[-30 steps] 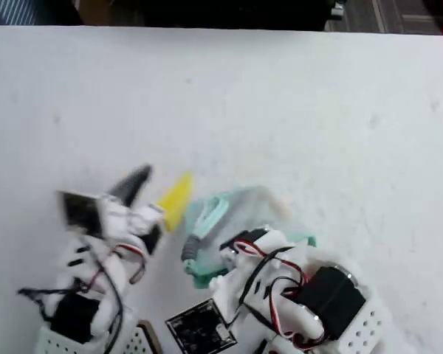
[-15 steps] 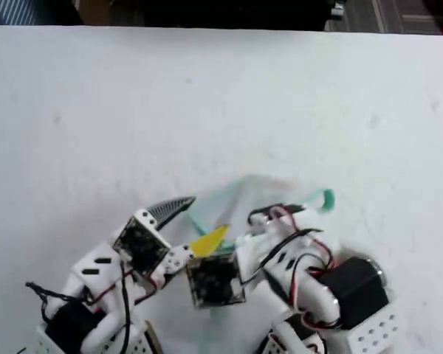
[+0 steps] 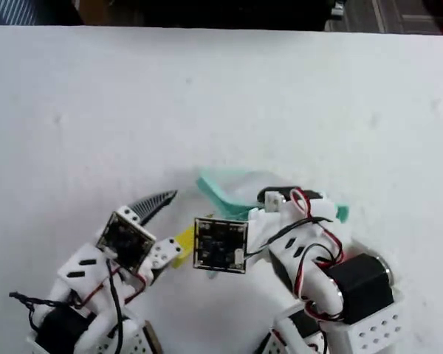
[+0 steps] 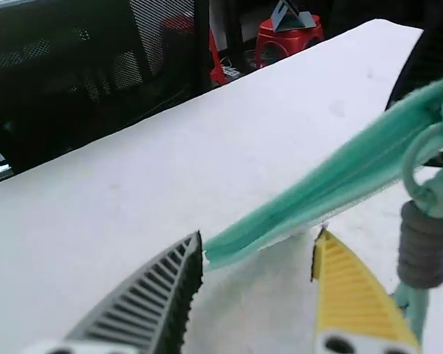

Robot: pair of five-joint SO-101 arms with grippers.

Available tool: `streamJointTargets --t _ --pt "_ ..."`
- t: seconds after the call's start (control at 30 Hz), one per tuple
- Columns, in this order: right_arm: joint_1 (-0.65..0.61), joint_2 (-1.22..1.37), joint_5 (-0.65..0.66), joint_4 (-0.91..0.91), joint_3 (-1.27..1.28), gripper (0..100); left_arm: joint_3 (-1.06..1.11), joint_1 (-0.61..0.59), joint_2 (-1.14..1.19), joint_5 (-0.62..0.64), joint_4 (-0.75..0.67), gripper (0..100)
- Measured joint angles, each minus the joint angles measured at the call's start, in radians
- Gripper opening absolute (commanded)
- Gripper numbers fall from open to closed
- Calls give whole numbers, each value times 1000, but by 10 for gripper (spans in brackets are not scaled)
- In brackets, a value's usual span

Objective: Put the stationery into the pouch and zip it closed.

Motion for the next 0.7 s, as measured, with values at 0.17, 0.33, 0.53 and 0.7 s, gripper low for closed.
streamJointTargets --t 0.17,0.33,0.53,0.7 --pt "-31 0 2 0 0 17 2 17 2 -75 0 256" --pt "-48 0 2 0 0 17 25 17 2 -87 -29 259" --pt "-92 0 2 0 -5 17 25 20 2 -92 -14 260" --pt "-196 0 2 28 -11 17 25 68 2 -92 -14 260"
